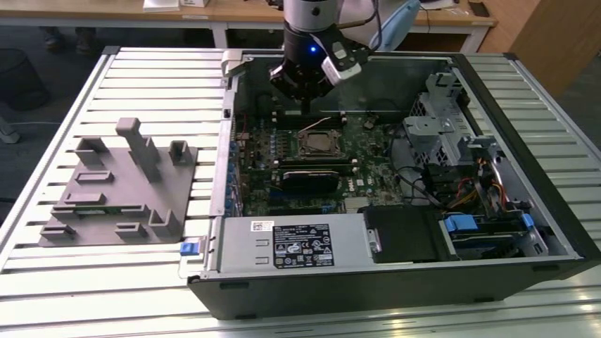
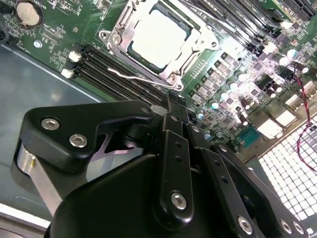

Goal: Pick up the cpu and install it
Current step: 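Install the first cpu locking lever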

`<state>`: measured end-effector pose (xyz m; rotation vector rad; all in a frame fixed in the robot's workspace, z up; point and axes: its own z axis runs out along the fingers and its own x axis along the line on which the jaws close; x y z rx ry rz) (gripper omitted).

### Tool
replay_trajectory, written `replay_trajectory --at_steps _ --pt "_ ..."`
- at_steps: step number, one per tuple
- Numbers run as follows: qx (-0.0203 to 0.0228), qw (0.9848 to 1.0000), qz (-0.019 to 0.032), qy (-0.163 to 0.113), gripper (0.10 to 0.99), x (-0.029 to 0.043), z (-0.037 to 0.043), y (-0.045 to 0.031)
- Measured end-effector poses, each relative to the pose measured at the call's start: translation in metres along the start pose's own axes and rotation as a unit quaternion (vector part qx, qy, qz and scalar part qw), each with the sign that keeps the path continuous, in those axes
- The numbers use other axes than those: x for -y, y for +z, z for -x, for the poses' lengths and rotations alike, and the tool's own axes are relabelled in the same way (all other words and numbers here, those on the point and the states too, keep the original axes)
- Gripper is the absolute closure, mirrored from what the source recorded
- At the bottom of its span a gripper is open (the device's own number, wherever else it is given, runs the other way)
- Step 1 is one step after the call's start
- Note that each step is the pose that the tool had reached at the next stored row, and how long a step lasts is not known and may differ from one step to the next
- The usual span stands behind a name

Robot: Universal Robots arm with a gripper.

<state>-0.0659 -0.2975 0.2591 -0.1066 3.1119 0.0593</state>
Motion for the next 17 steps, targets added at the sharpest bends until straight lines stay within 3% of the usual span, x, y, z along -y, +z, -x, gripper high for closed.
replay_trajectory --at_steps 2,8,10,17 --pt "0.0001 1.0 0.0023 0.0 0.98 0.0007 -0.0001 0.0" --pt "0.002 0.9995 0.03 0.001 0.98 0.0051 -0.0004 0.001" --pt "0.0025 0.9993 0.0361 0.001 0.98 0.0063 -0.0005 0.0022" --pt "0.003 0.9993 0.0371 0.008 0.98 0.0075 0.004 0.01"
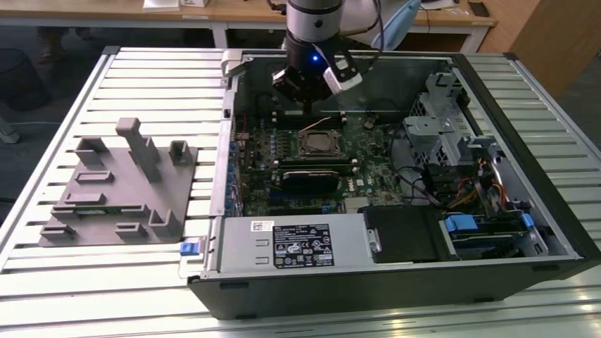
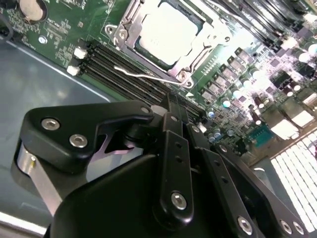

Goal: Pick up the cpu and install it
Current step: 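Install the first cpu locking lever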

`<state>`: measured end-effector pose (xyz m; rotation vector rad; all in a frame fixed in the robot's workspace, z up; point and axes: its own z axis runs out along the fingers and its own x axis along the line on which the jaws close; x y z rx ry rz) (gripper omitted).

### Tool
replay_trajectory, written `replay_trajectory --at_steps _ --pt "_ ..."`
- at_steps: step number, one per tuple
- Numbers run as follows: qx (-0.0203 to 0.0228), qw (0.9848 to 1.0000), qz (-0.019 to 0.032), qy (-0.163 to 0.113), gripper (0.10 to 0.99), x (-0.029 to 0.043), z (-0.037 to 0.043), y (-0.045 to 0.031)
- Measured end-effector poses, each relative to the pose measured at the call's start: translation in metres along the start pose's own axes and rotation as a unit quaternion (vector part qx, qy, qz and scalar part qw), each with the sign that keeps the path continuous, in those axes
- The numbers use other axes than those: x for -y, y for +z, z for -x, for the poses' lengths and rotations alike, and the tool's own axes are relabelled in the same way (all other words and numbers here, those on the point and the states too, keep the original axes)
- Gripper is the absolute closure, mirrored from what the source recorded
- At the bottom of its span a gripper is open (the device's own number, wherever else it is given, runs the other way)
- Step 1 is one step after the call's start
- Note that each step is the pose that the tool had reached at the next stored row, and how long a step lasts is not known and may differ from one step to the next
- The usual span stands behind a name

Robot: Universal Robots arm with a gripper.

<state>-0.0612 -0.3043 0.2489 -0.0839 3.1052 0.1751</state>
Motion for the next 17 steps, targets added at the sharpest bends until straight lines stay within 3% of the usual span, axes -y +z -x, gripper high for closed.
replay_trajectory --at_steps 5,17 --pt "0.0001 1.0 0.0001 0.0 0.98 0.001 0.0035 0.0078" --pt "0.0 1.0 0.0 0.0 0.98 0.0015 0.0071 0.013"
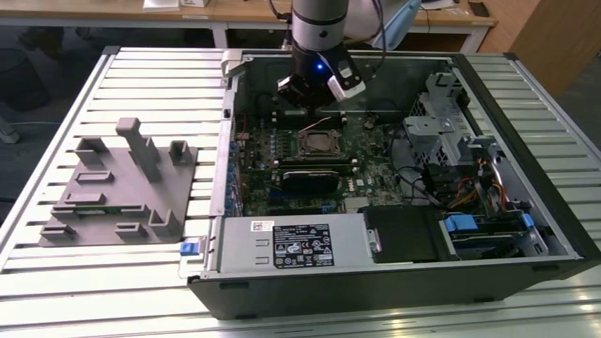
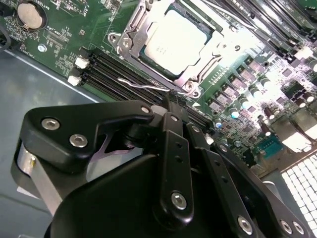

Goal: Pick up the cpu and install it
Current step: 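Install the first cpu locking lever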

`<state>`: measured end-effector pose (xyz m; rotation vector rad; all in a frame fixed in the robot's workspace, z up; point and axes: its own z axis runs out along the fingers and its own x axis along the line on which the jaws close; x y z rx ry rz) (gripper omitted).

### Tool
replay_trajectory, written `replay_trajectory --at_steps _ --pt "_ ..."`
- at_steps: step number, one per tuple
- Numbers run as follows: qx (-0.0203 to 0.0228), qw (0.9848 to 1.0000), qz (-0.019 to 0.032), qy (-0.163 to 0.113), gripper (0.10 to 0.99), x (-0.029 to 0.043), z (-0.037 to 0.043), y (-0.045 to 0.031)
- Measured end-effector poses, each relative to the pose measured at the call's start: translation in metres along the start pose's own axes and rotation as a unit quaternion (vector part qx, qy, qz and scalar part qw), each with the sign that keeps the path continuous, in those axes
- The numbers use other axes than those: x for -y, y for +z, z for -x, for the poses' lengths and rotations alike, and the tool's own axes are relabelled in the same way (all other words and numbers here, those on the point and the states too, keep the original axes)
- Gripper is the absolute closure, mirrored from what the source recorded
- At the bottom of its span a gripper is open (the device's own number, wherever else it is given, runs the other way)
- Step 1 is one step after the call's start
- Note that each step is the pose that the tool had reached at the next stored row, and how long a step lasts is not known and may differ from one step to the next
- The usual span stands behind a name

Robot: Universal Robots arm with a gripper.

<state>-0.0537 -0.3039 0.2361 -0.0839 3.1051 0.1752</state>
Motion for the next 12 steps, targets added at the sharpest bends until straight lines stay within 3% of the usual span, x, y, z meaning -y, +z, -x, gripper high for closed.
replay_trajectory --at_steps 12 --pt "-0.0001 1.0 -0.0003 0.0 0.98 -0.0001 0.0084 0.0056"
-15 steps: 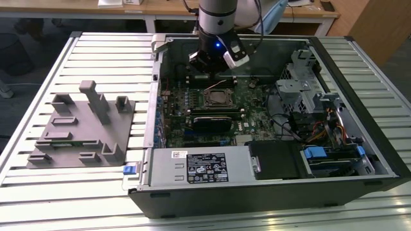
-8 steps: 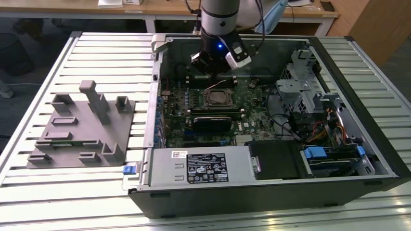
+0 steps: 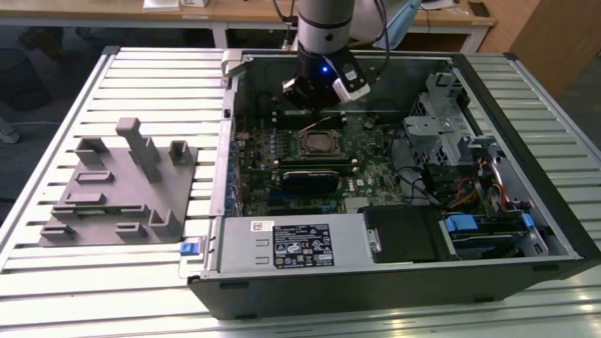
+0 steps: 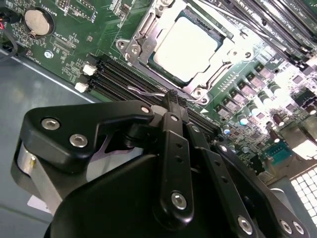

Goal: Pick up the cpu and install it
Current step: 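Install the first cpu locking lever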

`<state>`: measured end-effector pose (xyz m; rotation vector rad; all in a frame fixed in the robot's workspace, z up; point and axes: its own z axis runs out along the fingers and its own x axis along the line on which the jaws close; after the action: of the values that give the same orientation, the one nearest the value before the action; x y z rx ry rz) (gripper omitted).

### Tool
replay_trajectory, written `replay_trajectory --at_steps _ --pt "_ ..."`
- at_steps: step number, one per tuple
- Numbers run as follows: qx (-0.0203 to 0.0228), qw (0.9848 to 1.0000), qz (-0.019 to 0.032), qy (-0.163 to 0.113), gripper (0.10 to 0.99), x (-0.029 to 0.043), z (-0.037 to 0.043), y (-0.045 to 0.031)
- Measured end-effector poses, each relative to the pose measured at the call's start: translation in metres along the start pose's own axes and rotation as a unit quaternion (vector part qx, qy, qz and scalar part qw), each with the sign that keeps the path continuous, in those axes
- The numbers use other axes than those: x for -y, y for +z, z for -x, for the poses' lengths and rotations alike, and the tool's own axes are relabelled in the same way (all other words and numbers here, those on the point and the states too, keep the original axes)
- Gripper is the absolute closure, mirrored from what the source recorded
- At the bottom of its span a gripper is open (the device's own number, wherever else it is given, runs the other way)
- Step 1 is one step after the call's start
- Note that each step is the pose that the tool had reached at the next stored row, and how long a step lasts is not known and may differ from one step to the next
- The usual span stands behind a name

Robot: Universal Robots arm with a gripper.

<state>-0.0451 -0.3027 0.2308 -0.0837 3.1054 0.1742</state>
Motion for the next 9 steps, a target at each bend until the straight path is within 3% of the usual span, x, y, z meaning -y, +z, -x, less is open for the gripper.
replay_trajectory --at_steps 9 --pt "0.0001 1.0 -0.0001 0.0 0.98 -0.0003 0.0024 0.0012"
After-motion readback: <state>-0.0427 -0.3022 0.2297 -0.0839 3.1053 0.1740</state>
